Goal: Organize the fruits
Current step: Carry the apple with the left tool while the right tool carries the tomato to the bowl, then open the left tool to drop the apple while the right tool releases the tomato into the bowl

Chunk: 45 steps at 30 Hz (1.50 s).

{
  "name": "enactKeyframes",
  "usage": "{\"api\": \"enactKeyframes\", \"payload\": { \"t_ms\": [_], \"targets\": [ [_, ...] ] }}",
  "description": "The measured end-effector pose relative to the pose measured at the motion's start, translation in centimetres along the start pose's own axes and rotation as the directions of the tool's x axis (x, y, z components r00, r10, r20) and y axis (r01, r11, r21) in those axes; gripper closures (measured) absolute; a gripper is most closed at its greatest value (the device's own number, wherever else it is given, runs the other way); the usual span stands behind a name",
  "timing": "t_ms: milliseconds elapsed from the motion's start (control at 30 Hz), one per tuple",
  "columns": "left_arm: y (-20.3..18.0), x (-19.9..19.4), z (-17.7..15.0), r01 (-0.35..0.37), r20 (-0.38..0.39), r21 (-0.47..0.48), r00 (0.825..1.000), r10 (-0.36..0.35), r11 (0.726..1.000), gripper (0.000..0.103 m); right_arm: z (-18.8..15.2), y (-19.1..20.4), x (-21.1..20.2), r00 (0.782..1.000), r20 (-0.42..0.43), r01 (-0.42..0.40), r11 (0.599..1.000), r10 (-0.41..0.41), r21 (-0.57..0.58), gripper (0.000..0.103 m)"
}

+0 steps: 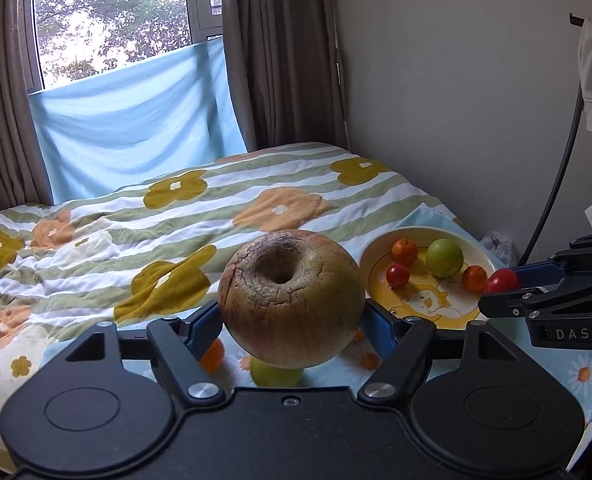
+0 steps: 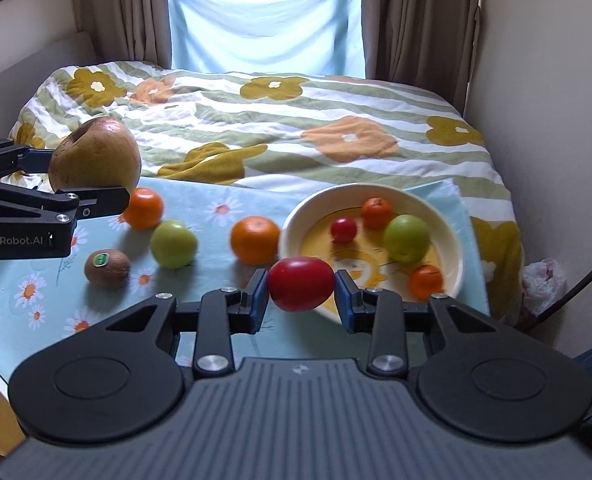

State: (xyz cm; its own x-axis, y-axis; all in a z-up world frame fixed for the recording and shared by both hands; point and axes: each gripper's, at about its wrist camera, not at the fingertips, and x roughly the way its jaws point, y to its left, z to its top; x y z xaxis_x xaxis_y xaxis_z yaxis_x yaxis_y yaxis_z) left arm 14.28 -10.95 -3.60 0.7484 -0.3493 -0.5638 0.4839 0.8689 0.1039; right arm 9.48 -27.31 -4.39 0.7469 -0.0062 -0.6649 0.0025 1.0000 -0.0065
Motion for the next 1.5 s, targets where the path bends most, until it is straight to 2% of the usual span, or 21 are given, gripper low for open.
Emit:
{"api": "enactKeyframes", "payload": {
  "t_ms": [200,633,1000,1300,1367,1433,1467,1500],
  "targets": [
    [-3.8,1.8,1.2,0.027,0.000,0.026,1.000,-0.027,0.999,0.024,0.1,-4.2,0.1,1.000,0.005,0.010,1.000,-0.010,0.003,0.053],
    [-9.4,8.5,2.0,0.117,-0.038,0.078,0.993,-0.114,0.990,0.025,-0.3,-10.4,1.9,0.999,-0.005,0.032,0.999,-0.032,0.037,0.053],
    [-12.4,14.0,0.0,0.150,-0.106,0.139,0.985,-0.136,0.979,0.025,-1.1,-13.4,4.1,0.999,-0.034,0.043,0.996,-0.040,0.074,0.053],
    [-12.7,15.4,-0.5,0.158,-0.150,0.121,0.979,-0.139,0.980,0.024,-1.4,-14.1,4.7,0.998,-0.045,0.043,0.996,-0.040,0.081,0.053],
    [-12.5,15.6,-0.5,0.161,-0.155,0.107,0.978,-0.143,0.981,0.022,-1.4,-14.1,4.5,0.998,-0.045,0.044,0.995,-0.040,0.084,0.053],
    [-12.4,15.0,-0.3,0.153,-0.121,0.120,0.983,-0.139,0.981,0.009,-1.3,-14.1,4.4,0.998,-0.044,0.042,0.995,-0.038,0.086,0.053],
    [-12.4,14.6,0.0,0.149,-0.102,0.131,0.986,-0.136,0.980,0.000,-1.2,-14.1,4.3,0.998,-0.043,0.041,0.996,-0.037,0.085,0.053],
    [-12.3,14.2,0.2,0.146,-0.088,0.142,0.987,-0.135,0.979,0.000,-1.2,-14.0,4.3,0.998,-0.041,0.040,0.996,-0.037,0.084,0.053]
  ]
}}
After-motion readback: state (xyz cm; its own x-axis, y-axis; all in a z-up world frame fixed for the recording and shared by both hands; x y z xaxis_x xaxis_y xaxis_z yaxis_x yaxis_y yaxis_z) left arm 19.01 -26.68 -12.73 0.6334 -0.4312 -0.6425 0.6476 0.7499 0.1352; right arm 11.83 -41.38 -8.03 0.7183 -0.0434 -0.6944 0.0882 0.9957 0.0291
